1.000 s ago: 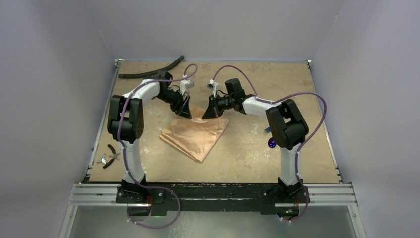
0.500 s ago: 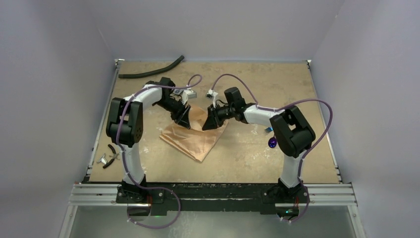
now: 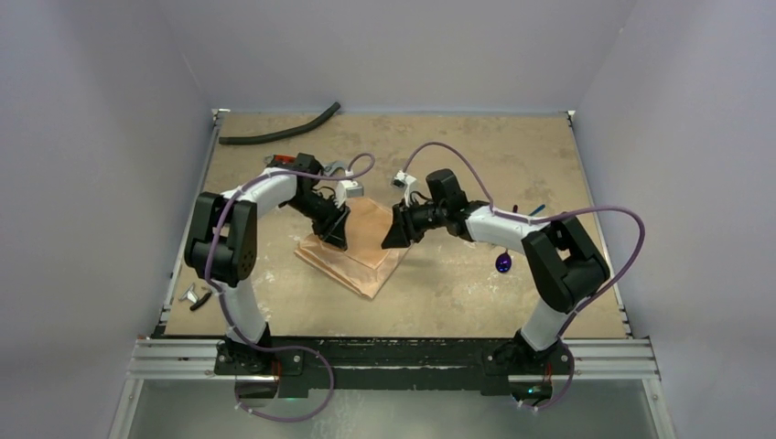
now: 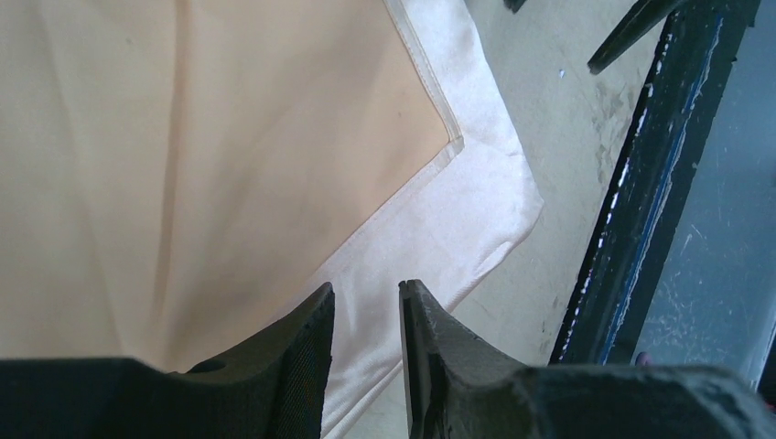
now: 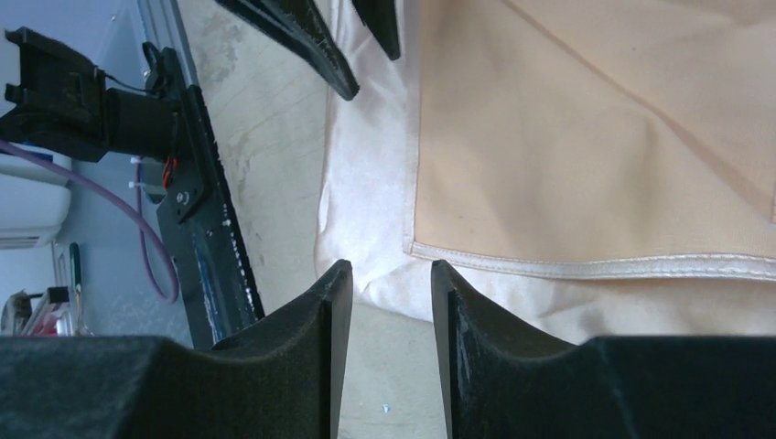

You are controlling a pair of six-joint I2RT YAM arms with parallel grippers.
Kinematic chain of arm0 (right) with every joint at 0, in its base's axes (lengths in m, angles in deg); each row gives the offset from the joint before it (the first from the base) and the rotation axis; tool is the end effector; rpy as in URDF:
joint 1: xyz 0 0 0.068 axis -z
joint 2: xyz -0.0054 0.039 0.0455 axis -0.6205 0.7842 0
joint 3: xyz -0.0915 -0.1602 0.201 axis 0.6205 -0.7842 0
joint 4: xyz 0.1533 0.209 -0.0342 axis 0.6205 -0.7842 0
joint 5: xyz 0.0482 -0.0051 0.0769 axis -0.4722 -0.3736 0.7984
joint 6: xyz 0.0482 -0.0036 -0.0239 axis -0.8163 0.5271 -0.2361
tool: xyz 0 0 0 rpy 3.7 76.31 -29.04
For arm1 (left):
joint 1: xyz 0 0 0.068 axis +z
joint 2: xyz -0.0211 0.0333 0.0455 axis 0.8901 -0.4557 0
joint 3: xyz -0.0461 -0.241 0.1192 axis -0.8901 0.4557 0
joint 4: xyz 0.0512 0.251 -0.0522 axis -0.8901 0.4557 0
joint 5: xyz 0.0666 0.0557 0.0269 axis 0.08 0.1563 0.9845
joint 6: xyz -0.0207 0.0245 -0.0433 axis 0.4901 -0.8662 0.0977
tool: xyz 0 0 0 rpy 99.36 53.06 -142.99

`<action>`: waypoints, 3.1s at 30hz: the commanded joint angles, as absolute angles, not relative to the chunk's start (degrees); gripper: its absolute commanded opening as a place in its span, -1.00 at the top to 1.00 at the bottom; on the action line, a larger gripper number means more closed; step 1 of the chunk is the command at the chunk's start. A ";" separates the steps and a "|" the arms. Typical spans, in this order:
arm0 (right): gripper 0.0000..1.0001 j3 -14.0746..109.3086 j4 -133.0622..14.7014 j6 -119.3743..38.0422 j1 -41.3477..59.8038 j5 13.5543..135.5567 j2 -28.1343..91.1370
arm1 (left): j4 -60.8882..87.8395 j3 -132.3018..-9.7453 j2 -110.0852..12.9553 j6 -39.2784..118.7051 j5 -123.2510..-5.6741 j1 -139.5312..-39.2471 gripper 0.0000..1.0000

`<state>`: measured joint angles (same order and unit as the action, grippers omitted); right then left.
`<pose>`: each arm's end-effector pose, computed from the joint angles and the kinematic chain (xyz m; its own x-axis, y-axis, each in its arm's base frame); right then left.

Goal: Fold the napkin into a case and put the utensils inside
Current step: Fold the top corner of the square-folded napkin at the center of the board.

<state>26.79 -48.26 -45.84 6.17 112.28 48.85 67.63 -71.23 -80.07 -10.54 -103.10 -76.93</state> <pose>0.2913 0.2133 0.1948 -0.6368 -0.2283 -0.7364 -0.7619 0.3324 0.5558 0.3221 -0.1073 0.1784 -0.6260 0.5968 -0.5020 0.7676 0.3579 -0.5317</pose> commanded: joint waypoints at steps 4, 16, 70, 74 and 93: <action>0.05 28.40 -52.38 -54.14 5.33 96.47 47.32 | 67.87 -70.32 -74.47 -12.83 -101.05 -77.22 0.27; 0.01 31.24 -54.55 -48.18 -12.56 65.78 46.51 | 75.82 -74.01 -76.03 -15.80 -98.13 -68.44 0.13; 1.00 38.25 -65.10 -46.24 -22.06 57.96 52.48 | 74.64 -71.57 -76.71 -16.42 -95.75 -59.13 0.13; 1.00 37.59 -67.11 -47.06 -24.33 59.07 52.21 | 74.60 -71.54 -76.68 -16.60 -95.67 -59.12 0.13; 0.79 35.00 -68.52 -46.09 -28.04 62.87 50.31 | 74.43 -71.70 -75.89 -16.27 -95.89 -59.12 0.13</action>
